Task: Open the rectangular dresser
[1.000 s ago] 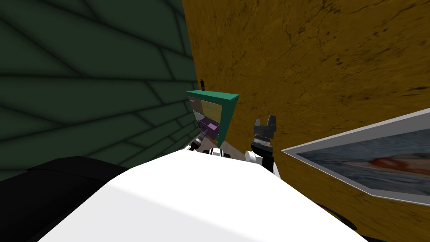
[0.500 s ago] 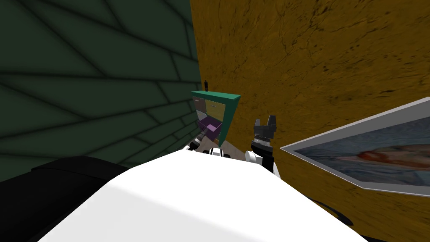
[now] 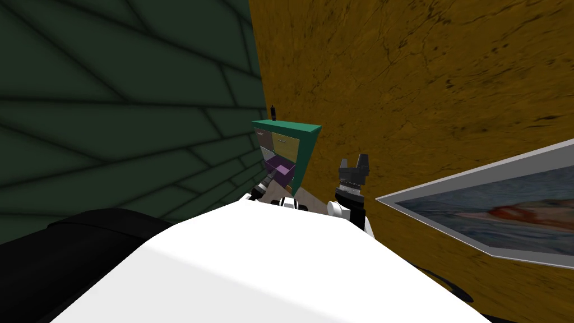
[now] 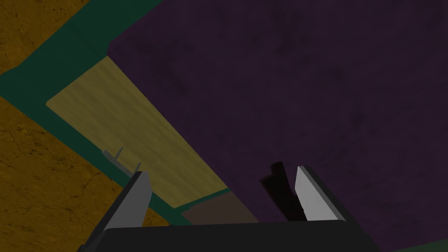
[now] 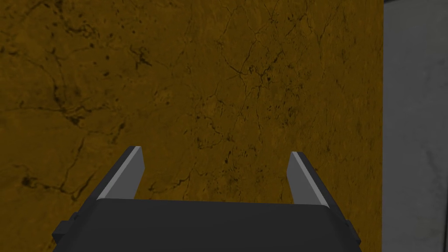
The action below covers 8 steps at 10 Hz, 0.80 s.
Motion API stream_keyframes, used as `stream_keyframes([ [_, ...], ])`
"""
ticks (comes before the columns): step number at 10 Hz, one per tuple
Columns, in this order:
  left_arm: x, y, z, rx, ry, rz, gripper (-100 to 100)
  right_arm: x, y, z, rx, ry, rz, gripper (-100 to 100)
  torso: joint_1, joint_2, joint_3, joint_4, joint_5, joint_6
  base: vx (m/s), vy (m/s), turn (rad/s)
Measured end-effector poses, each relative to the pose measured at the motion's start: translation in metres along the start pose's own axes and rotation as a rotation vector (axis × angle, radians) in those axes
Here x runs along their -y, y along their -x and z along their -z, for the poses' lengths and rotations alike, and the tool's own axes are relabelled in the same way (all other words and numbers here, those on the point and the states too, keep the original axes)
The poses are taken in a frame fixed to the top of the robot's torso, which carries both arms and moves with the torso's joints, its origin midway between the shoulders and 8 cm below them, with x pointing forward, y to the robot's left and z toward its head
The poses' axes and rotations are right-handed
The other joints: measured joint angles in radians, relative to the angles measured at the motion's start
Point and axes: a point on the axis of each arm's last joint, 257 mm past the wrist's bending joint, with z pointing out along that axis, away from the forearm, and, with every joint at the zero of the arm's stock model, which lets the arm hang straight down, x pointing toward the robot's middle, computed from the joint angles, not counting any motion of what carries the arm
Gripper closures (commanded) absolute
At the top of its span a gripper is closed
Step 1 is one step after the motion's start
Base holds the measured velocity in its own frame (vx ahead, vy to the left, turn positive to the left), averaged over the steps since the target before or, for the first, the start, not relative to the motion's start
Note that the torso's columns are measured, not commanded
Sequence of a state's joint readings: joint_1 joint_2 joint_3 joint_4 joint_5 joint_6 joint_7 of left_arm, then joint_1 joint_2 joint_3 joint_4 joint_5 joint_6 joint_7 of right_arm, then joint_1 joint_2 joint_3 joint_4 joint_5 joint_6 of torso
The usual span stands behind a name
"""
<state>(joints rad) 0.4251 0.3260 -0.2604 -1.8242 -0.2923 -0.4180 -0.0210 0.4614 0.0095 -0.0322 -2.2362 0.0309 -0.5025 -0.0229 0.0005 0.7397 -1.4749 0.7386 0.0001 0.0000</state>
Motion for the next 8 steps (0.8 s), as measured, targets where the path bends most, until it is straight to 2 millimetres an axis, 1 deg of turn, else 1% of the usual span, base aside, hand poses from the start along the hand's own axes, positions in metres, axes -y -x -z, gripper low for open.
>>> stream_keyframes([
  [2,0.0044,0.0029,0.0052,-0.007,0.019,0.004,-100,0.0000,0.0000,0.0000,0.000,0.000,0.000,0,-0.003,0.003,0.001,0.005,-0.003,0.000,0.007,-0.008,0.003],
  [3,0.0035,0.0027,0.0058,-0.008,0.024,0.006,0,0.0000,0.0000,0.0000,0.000,0.000,0.000,0,-0.002,0.003,0.001,0.003,-0.002,0.000,0.000,0.000,0.000],
  [8,-0.0006,0.0021,0.0073,-0.009,0.035,0.006,0,0.0000,0.0000,0.0000,0.000,0.000,0.000,0,-0.001,-0.001,-0.001,0.000,0.000,0.000,0.000,0.000,0.000],
])
